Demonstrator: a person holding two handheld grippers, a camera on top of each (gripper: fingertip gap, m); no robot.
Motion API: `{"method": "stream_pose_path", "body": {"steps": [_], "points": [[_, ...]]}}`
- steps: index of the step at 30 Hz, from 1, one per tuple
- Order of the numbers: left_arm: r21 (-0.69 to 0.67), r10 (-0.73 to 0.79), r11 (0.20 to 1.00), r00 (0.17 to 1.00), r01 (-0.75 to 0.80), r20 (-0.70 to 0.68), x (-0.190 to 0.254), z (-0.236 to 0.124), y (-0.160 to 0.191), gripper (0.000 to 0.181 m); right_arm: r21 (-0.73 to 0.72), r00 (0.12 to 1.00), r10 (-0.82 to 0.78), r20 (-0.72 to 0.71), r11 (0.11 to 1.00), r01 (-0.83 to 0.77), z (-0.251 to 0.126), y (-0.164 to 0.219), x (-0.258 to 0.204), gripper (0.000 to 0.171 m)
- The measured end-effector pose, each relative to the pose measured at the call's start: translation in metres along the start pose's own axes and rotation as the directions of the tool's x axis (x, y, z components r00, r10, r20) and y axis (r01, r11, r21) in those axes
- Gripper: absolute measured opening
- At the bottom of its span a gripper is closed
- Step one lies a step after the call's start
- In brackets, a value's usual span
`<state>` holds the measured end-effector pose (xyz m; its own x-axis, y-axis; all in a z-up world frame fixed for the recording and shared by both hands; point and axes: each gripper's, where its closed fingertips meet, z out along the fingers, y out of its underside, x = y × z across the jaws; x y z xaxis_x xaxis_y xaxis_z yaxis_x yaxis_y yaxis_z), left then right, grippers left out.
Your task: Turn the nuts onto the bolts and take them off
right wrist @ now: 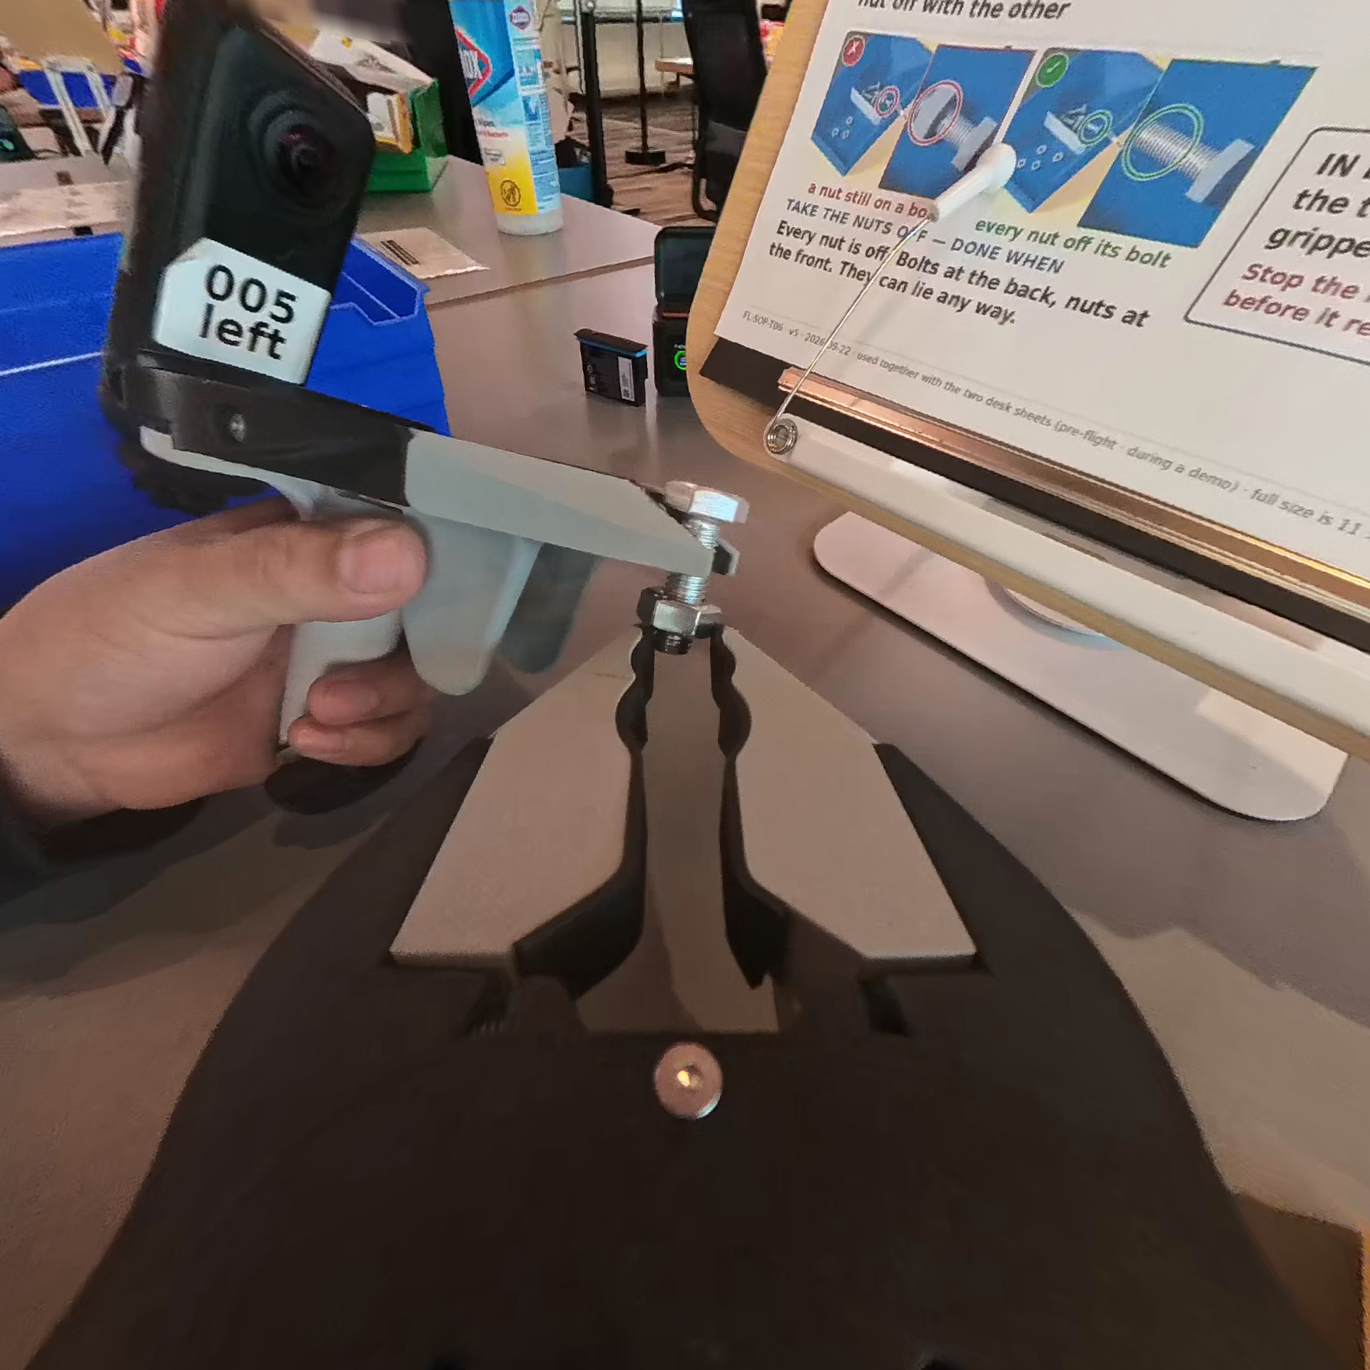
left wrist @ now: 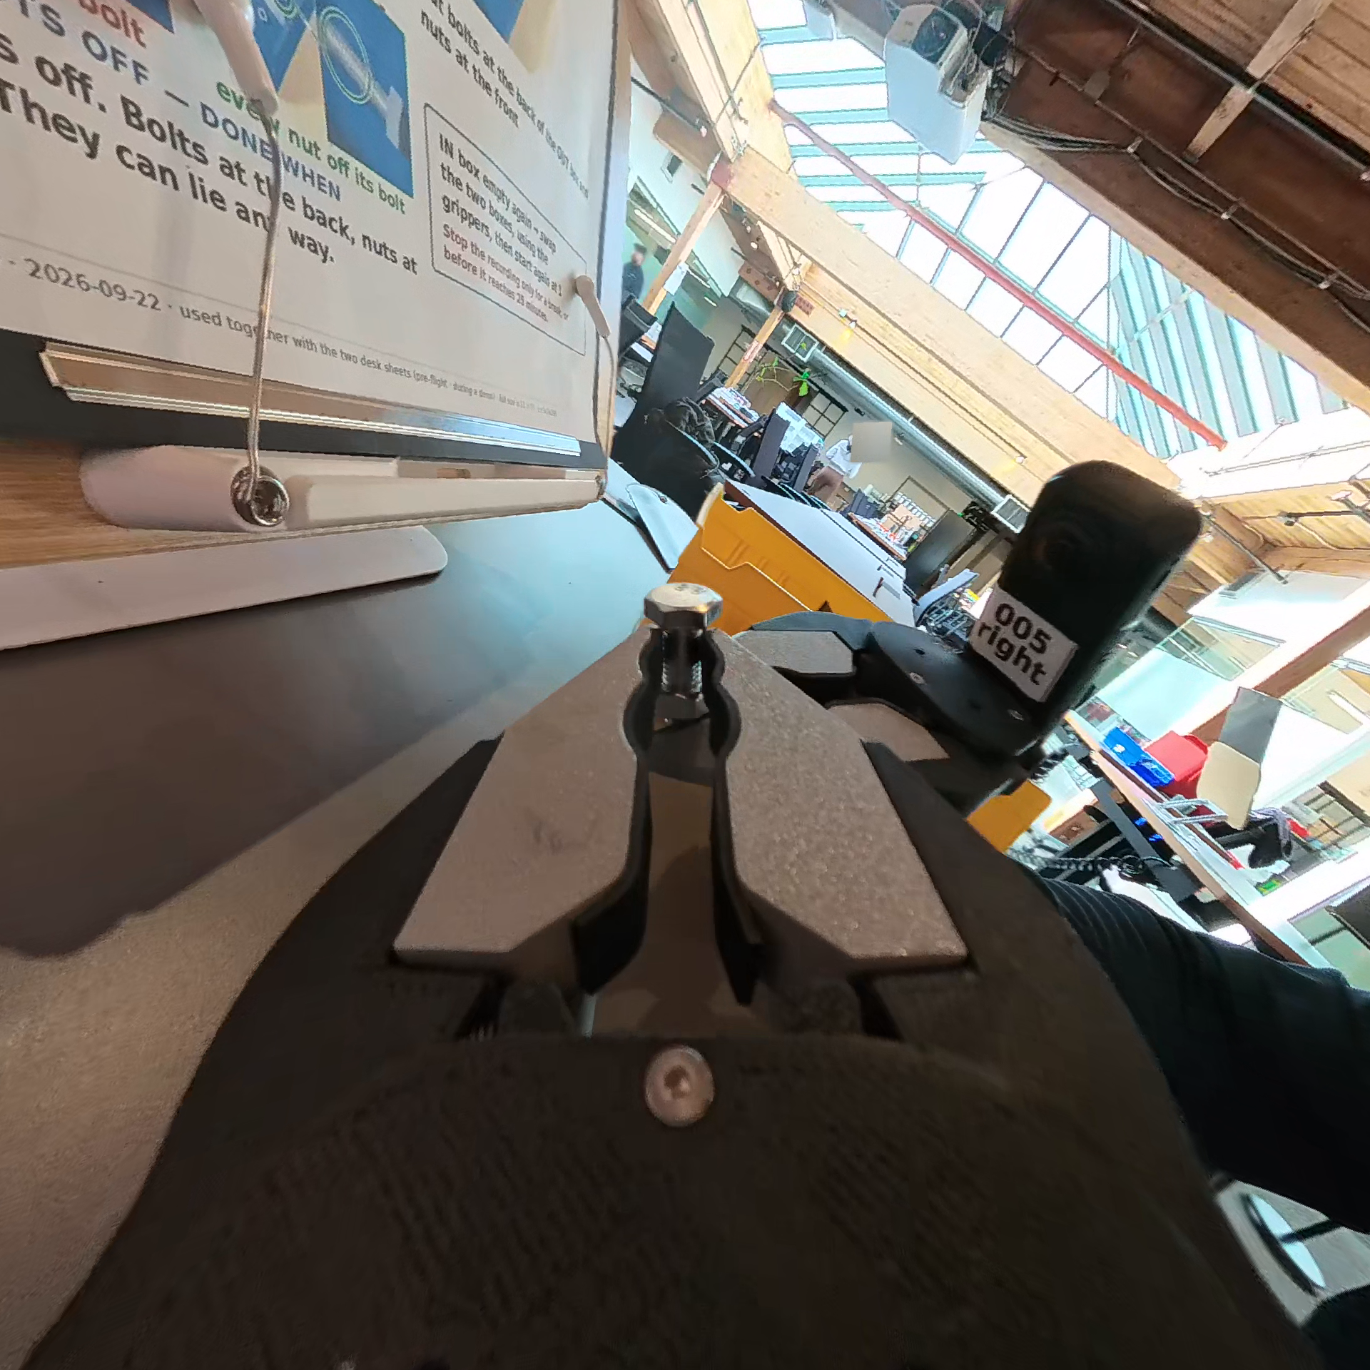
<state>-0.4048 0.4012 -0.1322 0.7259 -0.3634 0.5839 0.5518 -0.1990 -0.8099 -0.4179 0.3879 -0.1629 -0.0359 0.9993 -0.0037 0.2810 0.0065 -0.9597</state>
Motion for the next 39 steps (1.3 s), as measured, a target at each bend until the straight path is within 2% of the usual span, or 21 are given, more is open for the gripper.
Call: {"method": "stream_pose_path", "body": {"steps": [18,24,30,34,36,39], "points": [[-0.073,-0.012,0.997,0.991,0.002,-0.133,0.018,-0.004,0.000,0.007,0.028,0.972,0.091,0.218,0.995,-0.100,-0.011,-0.008,-0.016,0.011],[-0.125,0.027,0.991,0.989,-0.045,-0.144,0.018,-0.006,0.005,0.007,0.011,0.955,0.110,0.277,0.993,-0.118,-0.010,-0.005,-0.022,0.012],[-0.092,0.044,0.994,0.993,-0.054,-0.109,0.013,-0.014,-0.006,0.007,0.054,0.929,0.139,0.343,0.984,-0.168,-0.018,-0.015,-0.025,0.033],[-0.133,0.044,0.989,0.989,-0.063,-0.143,0.022,-0.011,0.002,0.007,0.085,0.909,0.174,0.379,0.971,-0.222,-0.022,-0.022,-0.023,0.043],[-0.160,0.074,0.982,0.987,-0.097,-0.139,0.025,-0.009,0.007,0.007,0.095,0.893,0.198,0.404,0.962,-0.256,-0.024,-0.025,-0.023,0.039],[-0.163,0.096,0.981,0.992,-0.108,-0.079,0.016,-0.013,0.004,0.007,0.074,0.921,0.219,0.323,0.964,-0.255,-0.023,-0.021,-0.006,0.037]]}}
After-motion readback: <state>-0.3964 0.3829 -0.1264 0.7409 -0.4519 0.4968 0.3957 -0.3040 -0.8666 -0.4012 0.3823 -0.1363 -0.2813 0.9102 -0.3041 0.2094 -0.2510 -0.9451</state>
